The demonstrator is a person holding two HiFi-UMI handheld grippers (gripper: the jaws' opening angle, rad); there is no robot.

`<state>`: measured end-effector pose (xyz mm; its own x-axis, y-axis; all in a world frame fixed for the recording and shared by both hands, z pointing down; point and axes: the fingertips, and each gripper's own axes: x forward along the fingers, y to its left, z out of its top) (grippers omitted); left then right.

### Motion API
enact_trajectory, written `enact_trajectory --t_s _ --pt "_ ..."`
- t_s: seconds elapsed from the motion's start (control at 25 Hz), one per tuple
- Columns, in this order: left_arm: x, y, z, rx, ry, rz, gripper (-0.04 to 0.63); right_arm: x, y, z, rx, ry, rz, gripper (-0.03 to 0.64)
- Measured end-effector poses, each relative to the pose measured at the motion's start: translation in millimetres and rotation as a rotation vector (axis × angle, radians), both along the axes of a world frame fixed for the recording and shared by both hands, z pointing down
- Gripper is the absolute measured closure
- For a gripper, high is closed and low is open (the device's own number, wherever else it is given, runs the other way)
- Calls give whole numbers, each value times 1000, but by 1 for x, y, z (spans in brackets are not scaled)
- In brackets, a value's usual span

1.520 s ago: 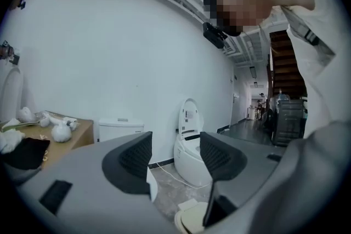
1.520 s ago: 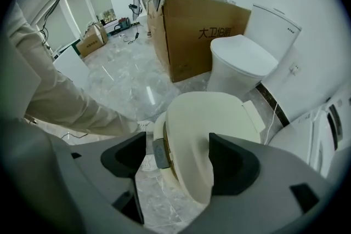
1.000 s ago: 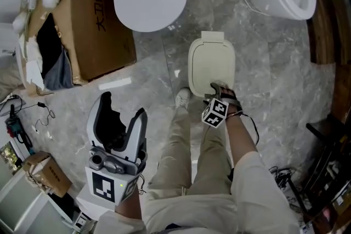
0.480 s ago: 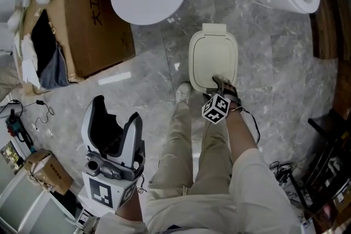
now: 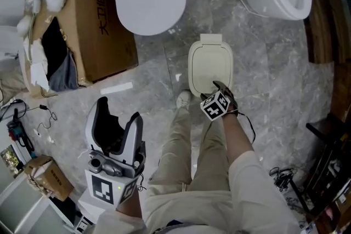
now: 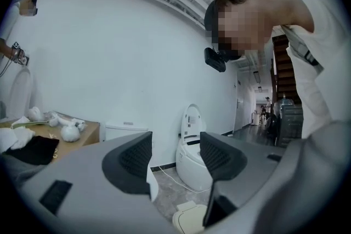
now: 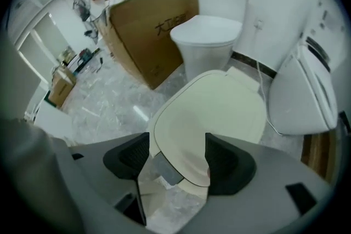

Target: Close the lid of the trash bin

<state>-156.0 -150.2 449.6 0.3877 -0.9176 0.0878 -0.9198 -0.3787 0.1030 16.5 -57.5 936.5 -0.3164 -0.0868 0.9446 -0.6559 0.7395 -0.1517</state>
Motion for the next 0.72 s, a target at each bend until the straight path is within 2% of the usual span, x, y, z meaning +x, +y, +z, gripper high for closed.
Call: enact_trajectory --t_s 0.16,0.32,0.44,0.6,0.72 --pt "1 8 -37 28 3 -3 345 13 -50 -83 122 -128 242 305" --pt "7 20 -86 71 19 0 345 42 -95 -199 291 -256 392 323" --pt "14 24 -122 103 58 -1 345 67 -120 -295 409 -372 512 355" --pt "28 32 -163 156 95 2 345 88 -131 -421 557 -529 587 386" --pt "41 39 -184 188 150 18 345 98 -126 -502 675 -627 614 408"
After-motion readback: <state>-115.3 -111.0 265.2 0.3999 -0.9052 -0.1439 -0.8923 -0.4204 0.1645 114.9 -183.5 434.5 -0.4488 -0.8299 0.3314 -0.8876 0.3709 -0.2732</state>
